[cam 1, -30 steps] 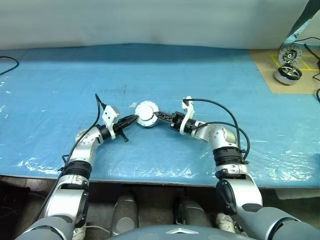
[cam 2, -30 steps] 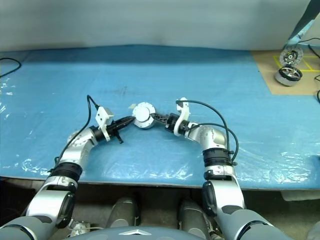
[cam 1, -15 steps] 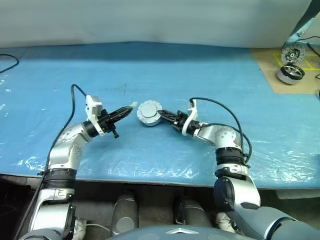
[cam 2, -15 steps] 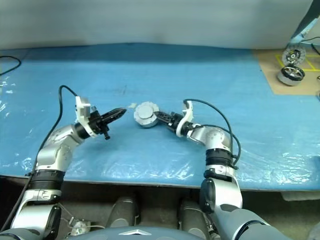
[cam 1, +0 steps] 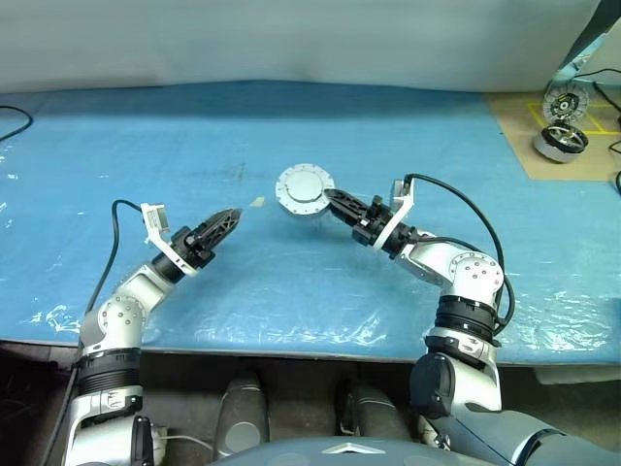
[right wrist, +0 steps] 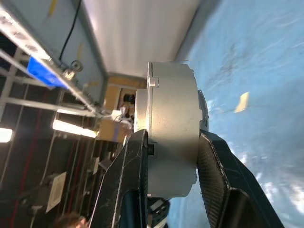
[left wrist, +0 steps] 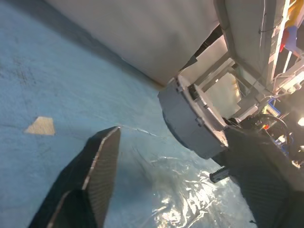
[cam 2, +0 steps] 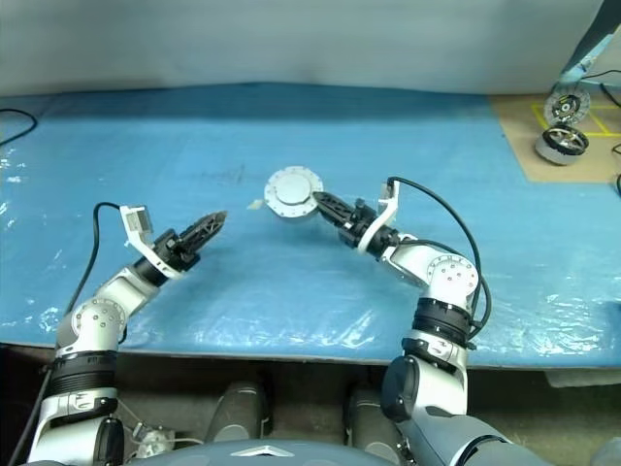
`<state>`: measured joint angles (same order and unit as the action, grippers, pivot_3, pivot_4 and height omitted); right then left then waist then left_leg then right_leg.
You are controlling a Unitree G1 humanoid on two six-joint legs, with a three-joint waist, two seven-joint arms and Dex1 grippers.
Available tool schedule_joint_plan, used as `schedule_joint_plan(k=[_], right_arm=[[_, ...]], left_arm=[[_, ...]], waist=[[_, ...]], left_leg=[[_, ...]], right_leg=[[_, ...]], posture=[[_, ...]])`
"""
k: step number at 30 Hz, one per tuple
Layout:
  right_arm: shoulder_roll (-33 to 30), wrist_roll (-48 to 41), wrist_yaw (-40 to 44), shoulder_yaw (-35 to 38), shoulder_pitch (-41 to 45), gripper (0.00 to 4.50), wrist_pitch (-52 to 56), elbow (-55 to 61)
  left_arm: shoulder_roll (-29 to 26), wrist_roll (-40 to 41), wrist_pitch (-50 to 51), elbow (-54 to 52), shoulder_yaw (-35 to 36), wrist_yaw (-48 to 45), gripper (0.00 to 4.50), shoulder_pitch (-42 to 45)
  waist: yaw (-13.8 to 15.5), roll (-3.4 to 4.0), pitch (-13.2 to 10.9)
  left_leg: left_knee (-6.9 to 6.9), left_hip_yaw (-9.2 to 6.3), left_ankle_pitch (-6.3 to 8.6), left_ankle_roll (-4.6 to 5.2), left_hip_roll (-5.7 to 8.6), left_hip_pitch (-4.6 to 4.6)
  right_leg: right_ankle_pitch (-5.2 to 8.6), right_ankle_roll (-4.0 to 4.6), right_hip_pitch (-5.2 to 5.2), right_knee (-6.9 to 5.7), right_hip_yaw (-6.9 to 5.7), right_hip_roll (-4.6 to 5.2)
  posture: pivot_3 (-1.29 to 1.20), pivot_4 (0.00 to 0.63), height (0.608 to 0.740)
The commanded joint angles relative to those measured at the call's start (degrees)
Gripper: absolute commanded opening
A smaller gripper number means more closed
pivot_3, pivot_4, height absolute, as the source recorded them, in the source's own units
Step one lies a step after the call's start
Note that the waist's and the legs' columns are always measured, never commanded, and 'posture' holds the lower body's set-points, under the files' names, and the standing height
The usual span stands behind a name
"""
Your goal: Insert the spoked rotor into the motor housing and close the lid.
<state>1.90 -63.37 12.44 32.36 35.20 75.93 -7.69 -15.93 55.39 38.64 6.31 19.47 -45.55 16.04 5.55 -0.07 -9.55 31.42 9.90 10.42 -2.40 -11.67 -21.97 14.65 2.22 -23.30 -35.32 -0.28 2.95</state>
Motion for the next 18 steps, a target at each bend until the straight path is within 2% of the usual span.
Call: schedule_joint_plan(k=[1,10,18], right_arm=[[-0.38,-6.03,-0.07,-1.16,0.85,1.07,1.37,4.12],[-2.54,-9.61,-0.28,-4.55,0.5,1.07,1.6,5.08],[-3.16,-10.87,-1.09,-5.73,0.07,1.07,0.73,5.07]], left_arm=[[2.34,6.21,4.7,-3.32,1.16,4.78,4.48,2.14],[4.24,16.11,16.5,-6.45,-1.15,9.21,4.48,5.27],[7.55,11.53,14.21,2.58,-2.84,7.74,4.48,7.68]], waist=[[0.09,-0.02,-0.01],[-0.08,-0.05,-0.03],[-0.06,-0.05,-0.03]], left_leg=[[0.02,-0.02,0.0,0.0,0.02,0.0],[0.11,-0.17,0.0,-0.01,0.18,-0.07],[0.29,-0.29,-0.01,-0.01,0.21,-0.08]], right_leg=[[0.0,0.0,0.01,0.0,-0.01,0.0],[-0.02,-0.05,0.04,-0.02,-0.09,0.0],[-0.09,-0.18,0.1,-0.06,-0.1,0.0]], posture=[[0.0,0.15,0.74],[0.0,0.15,0.74],[0.0,0.15,0.74]])
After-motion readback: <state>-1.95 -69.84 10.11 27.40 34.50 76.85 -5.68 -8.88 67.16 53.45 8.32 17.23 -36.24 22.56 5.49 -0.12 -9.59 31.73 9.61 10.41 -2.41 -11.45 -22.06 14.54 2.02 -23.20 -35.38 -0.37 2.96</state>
